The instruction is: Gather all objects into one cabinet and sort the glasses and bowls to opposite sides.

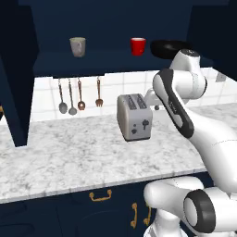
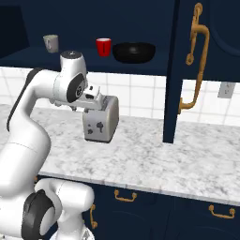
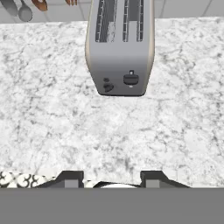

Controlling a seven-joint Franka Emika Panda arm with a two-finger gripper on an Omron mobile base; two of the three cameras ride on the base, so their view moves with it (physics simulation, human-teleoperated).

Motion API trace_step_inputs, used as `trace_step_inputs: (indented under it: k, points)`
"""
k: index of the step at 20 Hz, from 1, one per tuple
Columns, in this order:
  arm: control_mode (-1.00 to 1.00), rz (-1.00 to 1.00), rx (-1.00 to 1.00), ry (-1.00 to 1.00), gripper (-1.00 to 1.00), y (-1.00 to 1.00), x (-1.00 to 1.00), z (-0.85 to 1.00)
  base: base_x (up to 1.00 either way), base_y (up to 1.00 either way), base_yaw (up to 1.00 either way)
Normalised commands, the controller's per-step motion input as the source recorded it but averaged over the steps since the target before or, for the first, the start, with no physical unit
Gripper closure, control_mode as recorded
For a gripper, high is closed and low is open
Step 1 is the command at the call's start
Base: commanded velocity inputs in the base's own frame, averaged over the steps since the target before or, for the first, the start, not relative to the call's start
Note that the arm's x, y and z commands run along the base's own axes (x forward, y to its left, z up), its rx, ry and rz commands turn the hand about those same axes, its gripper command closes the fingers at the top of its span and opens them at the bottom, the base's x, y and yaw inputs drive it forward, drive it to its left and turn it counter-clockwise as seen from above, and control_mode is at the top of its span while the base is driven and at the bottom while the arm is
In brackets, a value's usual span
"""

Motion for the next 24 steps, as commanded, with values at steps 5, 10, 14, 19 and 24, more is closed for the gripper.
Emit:
trace_step_inputs:
  k: [5, 10, 14, 19, 24]
  points:
    - [1.00, 0.00, 0.00, 0.00, -1.00, 0.00, 0.00, 0.00, -0.32, 0.00, 0.00]
    - [1.00, 0.00, 0.00, 0.00, -1.00, 0.00, 0.00, 0.00, -0.98, 0.01, 0.26]
    - [1.00, 0.00, 0.00, 0.00, -1.00, 0.00, 0.00, 0.00, -0.73, 0.06, 0.63]
    - [1.00, 0.00, 0.00, 0.00, -1.00, 0.00, 0.00, 0.00, -0.24, 0.18, 0.65]
    - [1.00, 0.00, 0.00, 0.00, -1.00, 0.00, 0.00, 0.00, 0.23, 0.86, 0.52]
